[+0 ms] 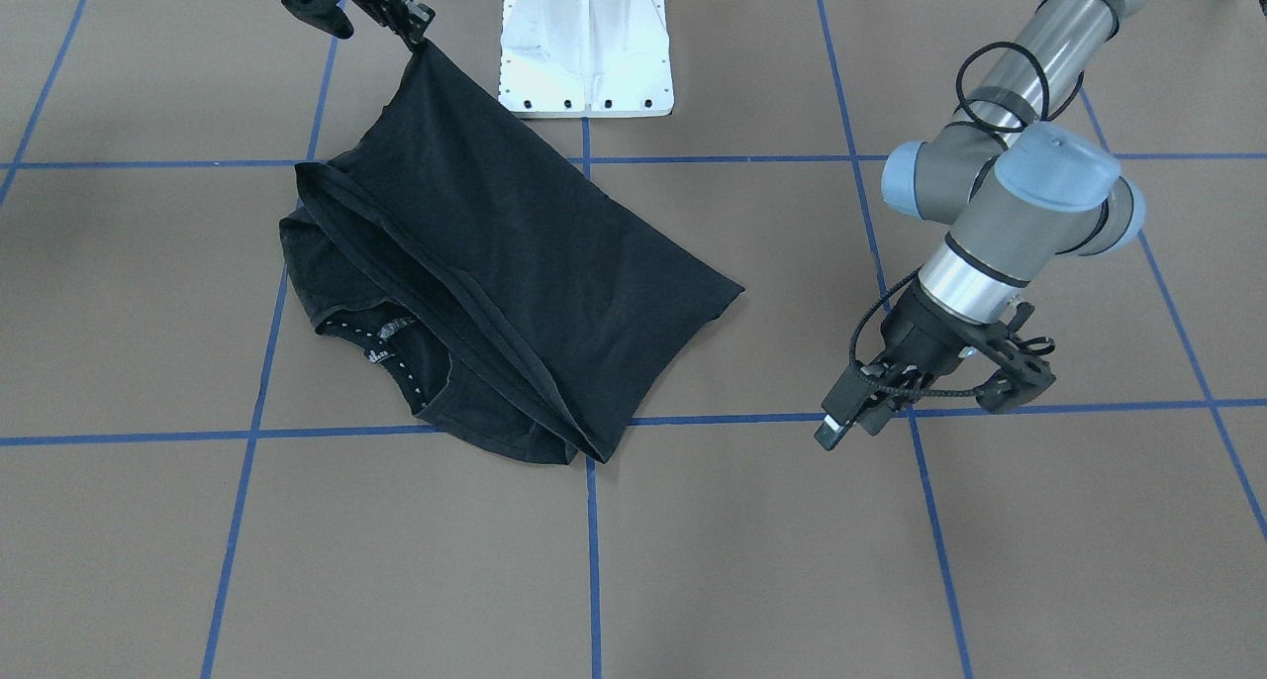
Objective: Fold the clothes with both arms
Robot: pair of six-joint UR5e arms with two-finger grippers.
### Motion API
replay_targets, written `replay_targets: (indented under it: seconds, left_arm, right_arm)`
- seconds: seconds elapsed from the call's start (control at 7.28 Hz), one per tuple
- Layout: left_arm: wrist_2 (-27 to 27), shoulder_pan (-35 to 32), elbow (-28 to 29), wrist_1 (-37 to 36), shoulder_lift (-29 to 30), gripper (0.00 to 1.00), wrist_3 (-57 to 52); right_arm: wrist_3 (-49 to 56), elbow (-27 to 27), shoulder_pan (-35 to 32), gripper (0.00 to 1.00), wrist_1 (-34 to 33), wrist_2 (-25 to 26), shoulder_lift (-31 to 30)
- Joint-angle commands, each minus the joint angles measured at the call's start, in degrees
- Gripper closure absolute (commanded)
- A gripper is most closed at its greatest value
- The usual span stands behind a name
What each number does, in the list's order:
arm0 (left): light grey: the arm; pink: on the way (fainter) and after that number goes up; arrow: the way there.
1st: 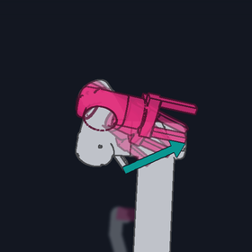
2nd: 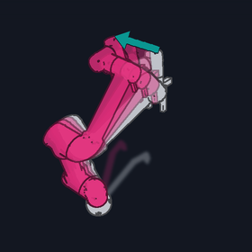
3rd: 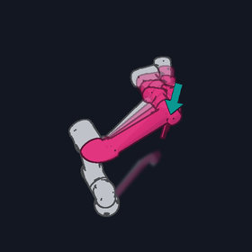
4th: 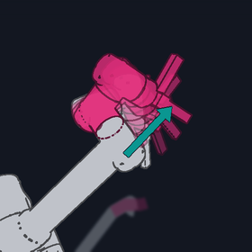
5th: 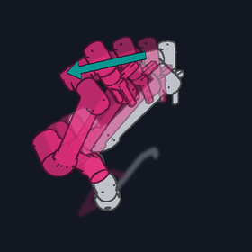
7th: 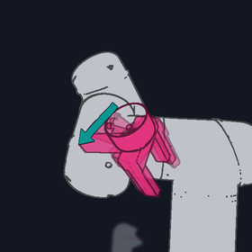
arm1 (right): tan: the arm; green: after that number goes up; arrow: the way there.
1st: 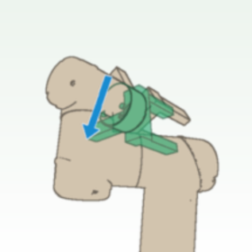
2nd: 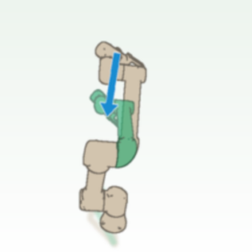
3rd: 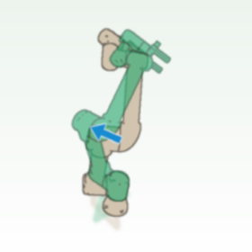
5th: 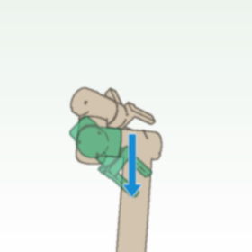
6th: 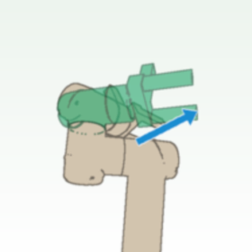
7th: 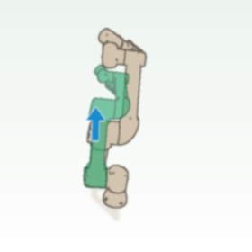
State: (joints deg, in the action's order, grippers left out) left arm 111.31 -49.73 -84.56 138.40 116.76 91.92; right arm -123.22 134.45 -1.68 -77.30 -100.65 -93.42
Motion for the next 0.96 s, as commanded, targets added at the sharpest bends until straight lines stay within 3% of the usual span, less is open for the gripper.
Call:
replay_targets:
  seconds: [0.0, 0.27, 0.82]
  left_arm:
    - [-3.53, 9.07, -8.14, -3.29, -7.05, 0.17, 0.37]
    - [-7.75, 18.04, -13.77, -3.58, -11.36, 0.21, 5.98]
    - [-8.74, 20.46, -13.44, -3.58, -11.03, 0.33, 6.08]
  right_arm:
    - [-0.18, 0.29, 0.98, 1.0, -0.49, 0.01, 0.16]
    - [-0.18, 0.37, 0.98, 1.0, -0.49, 0.01, 0.17]
    - [-0.18, 0.9, 0.72, 1.0, -0.49, 0.01, 0.08]
